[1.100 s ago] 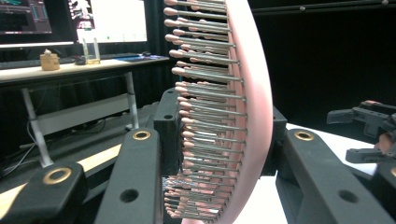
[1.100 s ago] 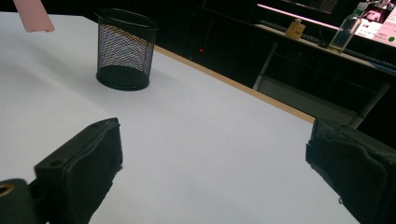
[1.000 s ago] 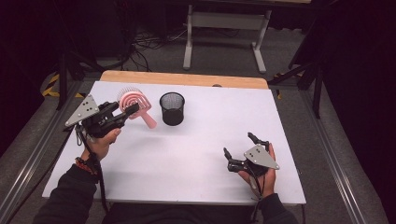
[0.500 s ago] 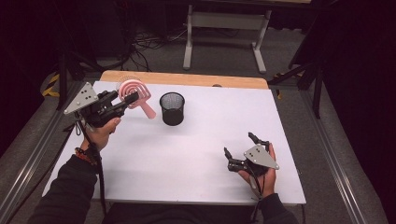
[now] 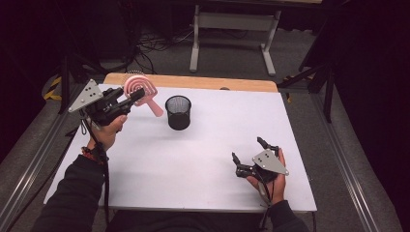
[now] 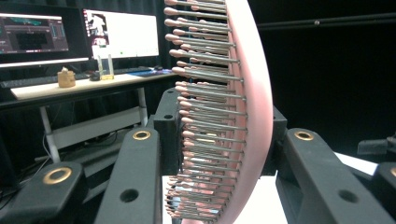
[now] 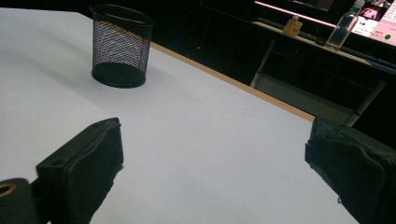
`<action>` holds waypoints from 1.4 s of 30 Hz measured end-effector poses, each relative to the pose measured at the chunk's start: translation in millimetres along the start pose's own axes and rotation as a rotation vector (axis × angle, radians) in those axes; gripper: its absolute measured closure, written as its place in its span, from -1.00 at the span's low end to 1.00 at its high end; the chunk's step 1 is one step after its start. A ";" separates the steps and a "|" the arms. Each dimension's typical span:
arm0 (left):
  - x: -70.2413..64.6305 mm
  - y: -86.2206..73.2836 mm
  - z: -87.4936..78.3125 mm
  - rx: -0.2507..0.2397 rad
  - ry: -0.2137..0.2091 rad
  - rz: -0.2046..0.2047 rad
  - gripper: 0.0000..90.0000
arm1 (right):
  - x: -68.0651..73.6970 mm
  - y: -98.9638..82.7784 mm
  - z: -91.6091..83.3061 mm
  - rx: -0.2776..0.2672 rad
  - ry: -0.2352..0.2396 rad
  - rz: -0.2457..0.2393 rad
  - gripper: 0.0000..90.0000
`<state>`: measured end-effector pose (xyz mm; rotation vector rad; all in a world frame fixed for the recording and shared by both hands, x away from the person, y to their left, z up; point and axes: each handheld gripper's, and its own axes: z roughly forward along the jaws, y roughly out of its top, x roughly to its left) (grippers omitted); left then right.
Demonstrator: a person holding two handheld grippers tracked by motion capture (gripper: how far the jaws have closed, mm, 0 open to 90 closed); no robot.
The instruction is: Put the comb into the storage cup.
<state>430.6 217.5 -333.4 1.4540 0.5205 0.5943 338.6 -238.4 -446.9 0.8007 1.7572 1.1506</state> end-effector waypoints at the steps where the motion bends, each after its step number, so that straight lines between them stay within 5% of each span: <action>1: 0.6 1.6 1.9 0.002 -0.001 0.002 0.41 | 0.1 0.0 0.1 0.001 0.001 -0.001 -0.90; 21: -0.8 14.0 42.1 0.020 -0.008 0.003 0.41 | -0.9 -0.1 -0.1 -0.002 0.008 0.011 -0.90; 42: -1.9 -5.1 79.9 0.085 0.006 -0.025 0.41 | -0.2 -0.3 -0.2 0.000 0.022 0.006 -0.89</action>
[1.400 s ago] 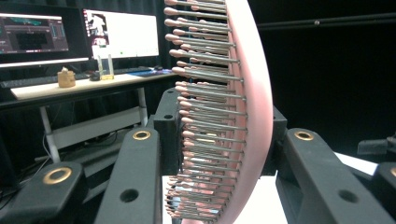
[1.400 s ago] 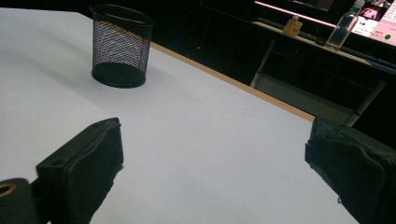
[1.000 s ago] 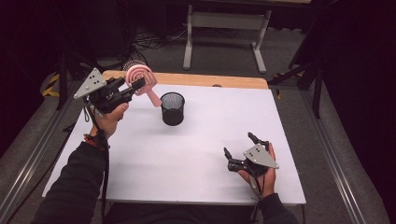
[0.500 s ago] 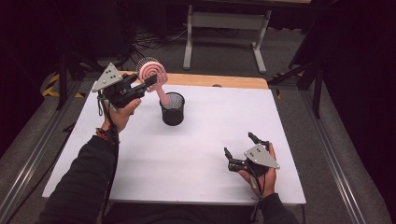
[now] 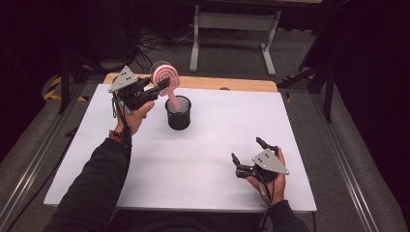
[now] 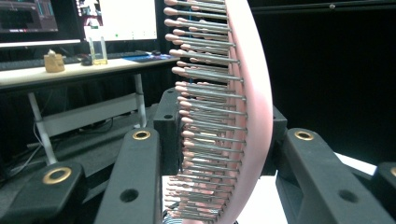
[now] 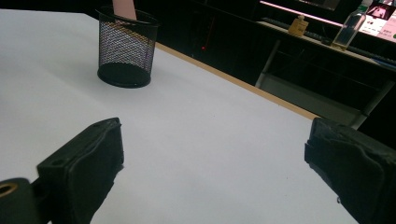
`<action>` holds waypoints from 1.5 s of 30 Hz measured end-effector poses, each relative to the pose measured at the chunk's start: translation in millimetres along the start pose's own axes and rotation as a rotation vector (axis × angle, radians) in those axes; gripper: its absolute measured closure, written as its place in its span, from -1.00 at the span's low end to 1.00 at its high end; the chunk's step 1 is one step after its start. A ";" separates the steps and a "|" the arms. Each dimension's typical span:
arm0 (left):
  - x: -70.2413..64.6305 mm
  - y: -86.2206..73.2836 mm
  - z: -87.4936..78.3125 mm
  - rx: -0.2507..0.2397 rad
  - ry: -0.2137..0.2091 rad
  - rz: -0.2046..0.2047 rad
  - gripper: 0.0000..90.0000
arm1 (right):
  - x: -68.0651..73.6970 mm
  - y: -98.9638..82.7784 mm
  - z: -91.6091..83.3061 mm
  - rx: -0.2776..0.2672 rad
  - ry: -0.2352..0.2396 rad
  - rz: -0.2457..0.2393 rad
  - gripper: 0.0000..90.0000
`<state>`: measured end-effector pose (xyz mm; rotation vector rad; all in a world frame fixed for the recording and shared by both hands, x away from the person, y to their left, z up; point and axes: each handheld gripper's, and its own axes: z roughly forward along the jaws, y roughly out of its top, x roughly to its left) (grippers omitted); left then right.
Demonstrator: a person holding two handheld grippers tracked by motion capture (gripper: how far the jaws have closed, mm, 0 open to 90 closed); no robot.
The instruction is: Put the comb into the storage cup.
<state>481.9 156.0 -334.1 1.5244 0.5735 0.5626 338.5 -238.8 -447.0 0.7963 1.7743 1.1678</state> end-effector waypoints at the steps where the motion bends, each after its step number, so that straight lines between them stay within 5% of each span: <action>1: 0.2 -1.3 1.0 0.001 -0.001 -0.003 0.40 | 0.0 -0.1 0.1 0.001 0.000 -0.001 -0.89; 45: -0.3 -53.3 19.0 0.056 -0.042 -0.150 0.40 | 2.1 -1.3 2.5 0.028 0.012 -0.022 -0.88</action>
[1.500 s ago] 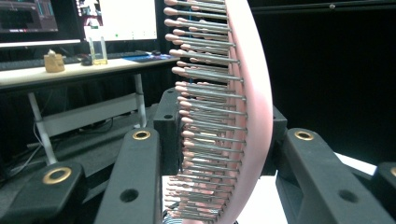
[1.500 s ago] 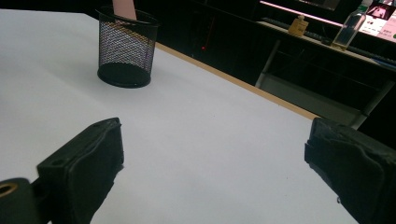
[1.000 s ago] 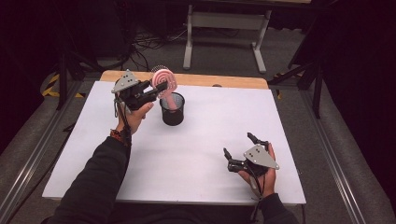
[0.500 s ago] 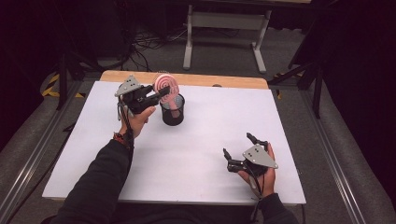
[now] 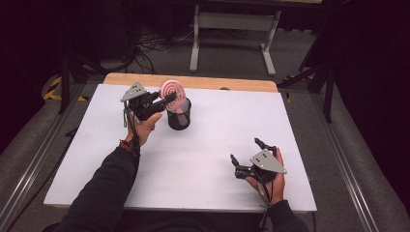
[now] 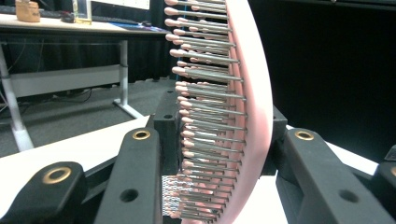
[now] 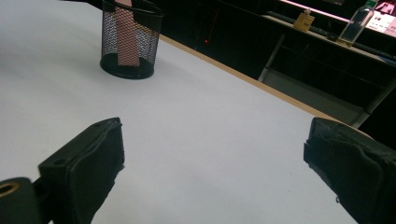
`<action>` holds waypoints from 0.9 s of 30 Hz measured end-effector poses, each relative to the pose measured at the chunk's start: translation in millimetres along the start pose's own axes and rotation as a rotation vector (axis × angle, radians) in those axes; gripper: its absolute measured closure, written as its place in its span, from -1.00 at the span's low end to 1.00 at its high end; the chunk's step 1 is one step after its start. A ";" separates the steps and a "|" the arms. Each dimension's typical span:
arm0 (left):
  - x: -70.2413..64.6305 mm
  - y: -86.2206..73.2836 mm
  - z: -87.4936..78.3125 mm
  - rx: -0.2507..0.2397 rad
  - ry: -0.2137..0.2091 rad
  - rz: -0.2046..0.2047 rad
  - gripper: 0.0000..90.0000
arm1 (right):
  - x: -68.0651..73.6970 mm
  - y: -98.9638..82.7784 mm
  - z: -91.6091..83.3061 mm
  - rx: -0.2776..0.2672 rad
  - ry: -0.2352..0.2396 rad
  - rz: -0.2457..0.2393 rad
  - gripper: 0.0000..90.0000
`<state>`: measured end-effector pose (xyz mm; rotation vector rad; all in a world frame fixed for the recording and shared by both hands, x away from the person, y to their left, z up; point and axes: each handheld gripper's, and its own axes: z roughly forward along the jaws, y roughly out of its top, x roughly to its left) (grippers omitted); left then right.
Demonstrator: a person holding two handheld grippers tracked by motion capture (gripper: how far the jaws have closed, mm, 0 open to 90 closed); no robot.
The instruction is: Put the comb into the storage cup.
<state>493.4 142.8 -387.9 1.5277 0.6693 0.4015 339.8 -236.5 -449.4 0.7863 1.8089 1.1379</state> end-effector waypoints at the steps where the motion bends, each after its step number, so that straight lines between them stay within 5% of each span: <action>1: 0.0 0.0 0.0 0.000 0.000 0.000 0.40 | 0.3 0.2 -0.4 -0.002 -0.004 -0.004 -0.87; 16: 2.6 -3.0 0.8 0.004 0.008 0.018 0.38 | 2.2 0.0 1.2 0.016 -0.004 -0.025 -0.87; 27: 14.0 2.8 -6.6 0.011 0.062 0.057 0.23 | 3.1 -0.3 2.0 0.024 -0.008 -0.032 -0.87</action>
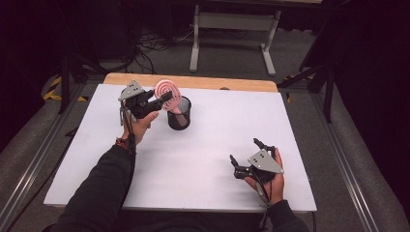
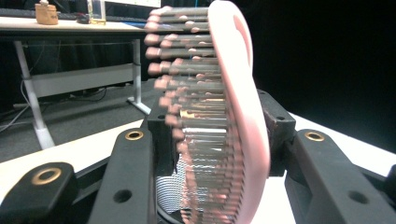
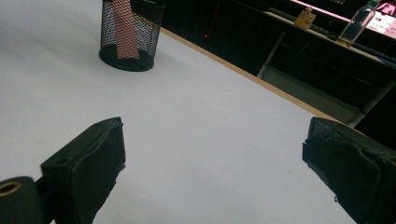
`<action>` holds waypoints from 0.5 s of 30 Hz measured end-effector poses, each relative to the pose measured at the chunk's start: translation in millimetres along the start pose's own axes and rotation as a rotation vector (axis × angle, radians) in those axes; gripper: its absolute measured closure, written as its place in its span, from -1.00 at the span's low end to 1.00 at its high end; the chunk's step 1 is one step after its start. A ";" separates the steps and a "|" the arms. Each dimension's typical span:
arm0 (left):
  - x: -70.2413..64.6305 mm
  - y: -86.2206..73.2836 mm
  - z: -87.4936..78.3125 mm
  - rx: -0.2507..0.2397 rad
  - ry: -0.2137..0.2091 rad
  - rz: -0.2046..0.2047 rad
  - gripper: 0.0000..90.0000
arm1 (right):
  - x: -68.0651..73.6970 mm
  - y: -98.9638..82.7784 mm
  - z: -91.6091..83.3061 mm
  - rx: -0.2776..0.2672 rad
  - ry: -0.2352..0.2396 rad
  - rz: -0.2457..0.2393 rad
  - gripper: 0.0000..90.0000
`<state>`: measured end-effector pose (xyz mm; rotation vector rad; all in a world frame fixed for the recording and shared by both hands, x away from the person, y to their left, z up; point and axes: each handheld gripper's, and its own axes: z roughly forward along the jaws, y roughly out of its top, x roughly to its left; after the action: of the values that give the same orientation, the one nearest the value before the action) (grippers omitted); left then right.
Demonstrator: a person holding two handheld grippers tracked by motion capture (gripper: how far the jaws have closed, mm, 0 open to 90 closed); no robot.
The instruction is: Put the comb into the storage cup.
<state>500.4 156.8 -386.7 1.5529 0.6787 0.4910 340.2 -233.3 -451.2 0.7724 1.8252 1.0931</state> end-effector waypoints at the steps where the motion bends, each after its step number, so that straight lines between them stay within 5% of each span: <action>1: 2.5 1.9 -2.5 -0.001 0.006 -0.004 0.20 | 0.1 0.1 -0.1 -0.001 0.001 -0.001 -0.87; 15: 5.8 10.0 -7.3 0.024 0.084 0.061 -0.18 | 1.9 0.6 0.4 0.003 0.017 -0.013 -0.84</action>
<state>501.0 165.9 -376.6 1.5856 0.7052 0.5980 339.7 -231.3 -451.4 0.7543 1.8442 1.0914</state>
